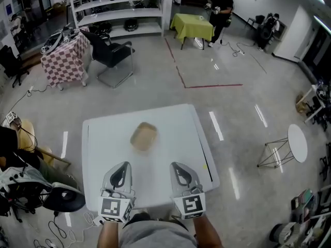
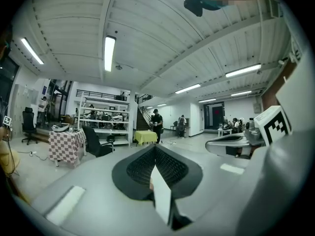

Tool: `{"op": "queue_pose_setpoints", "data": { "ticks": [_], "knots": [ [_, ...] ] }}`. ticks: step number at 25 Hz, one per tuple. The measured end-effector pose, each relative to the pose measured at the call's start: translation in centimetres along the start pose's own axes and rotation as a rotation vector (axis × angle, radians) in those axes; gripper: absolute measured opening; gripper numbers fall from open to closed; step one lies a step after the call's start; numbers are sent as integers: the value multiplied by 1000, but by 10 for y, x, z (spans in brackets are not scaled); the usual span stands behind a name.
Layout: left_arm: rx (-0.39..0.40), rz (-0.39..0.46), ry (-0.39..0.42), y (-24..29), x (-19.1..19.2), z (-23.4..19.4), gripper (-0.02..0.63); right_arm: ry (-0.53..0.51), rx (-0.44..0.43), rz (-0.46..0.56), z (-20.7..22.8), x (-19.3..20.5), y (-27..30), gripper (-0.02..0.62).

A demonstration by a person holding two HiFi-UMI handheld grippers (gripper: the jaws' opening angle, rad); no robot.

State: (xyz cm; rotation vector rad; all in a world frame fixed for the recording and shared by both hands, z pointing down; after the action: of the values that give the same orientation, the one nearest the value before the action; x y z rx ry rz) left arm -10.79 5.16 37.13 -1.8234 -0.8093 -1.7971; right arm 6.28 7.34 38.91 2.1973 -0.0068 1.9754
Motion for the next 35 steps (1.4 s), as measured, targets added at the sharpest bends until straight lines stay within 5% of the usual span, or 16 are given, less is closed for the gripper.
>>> {"op": "queue_pose_setpoints", "data": {
  "ticks": [16, 25, 35],
  "knots": [
    [190, -11, -6, 11, 12, -62, 11, 16, 159, -53, -44, 3, 31, 3],
    [188, -44, -56, 33, 25, -74, 12, 16, 142, -127, -37, 15, 58, 4],
    [91, -91, -94, 76, 56, -89, 12, 55, 43, -187, -12, 49, 117, 3]
  ]
}}
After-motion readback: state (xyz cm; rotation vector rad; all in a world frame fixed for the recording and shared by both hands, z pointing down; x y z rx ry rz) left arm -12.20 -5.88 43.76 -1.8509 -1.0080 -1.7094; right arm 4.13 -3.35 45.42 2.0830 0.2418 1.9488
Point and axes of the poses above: the fingertips, and each gripper's own axes: y forward along the fingers, z to its right, x out of its underside, the point moved 3 cm from there along -y, backward along the fingers, and after that the axes turned 13 degrees about x, right-handed, at the moved point
